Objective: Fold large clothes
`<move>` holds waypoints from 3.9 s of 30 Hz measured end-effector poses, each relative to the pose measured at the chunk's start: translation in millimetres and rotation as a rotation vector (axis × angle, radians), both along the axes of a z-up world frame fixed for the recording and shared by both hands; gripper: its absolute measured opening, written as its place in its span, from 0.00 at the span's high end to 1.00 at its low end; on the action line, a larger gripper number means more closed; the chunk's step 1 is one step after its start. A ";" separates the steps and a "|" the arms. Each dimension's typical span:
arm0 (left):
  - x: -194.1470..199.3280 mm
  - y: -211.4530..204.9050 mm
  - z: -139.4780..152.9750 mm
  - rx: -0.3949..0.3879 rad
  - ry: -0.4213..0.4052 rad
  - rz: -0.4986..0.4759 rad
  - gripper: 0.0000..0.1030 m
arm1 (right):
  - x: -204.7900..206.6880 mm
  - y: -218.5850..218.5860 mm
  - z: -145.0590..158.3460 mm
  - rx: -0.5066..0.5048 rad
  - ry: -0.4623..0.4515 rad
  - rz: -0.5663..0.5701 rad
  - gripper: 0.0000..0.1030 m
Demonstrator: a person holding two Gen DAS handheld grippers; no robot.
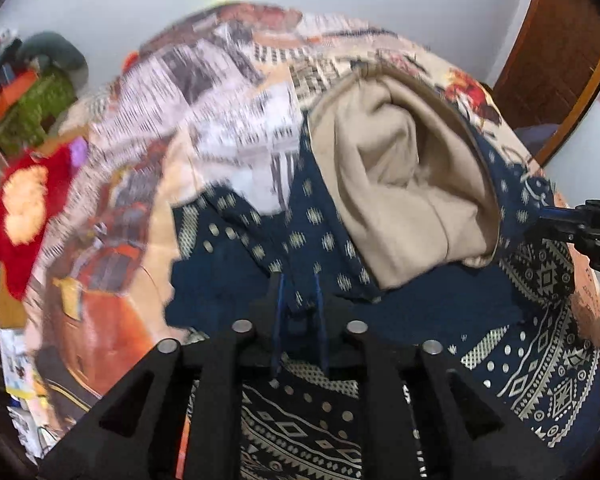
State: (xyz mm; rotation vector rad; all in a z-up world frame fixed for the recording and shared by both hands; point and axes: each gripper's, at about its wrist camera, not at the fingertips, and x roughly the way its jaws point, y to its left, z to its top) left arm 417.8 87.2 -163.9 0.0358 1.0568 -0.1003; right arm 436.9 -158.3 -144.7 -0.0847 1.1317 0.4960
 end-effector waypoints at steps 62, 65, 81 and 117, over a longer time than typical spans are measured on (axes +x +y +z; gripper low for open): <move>-58.0 -3.4 25.2 -0.146 -0.041 -0.032 0.93 | -76.0 28.9 37.6 0.177 -0.135 0.083 0.89; -75.1 -1.8 12.2 -0.140 -0.010 -0.031 0.93 | -94.3 28.0 25.4 0.183 -0.084 0.087 0.89; -131.0 4.8 -35.7 -0.085 0.089 0.005 0.92 | -141.3 24.1 -16.2 0.078 0.084 0.099 0.49; -74.8 -62.5 -13.5 -0.022 0.040 -0.142 0.50 | -95.6 24.8 -14.6 0.086 0.067 0.048 0.26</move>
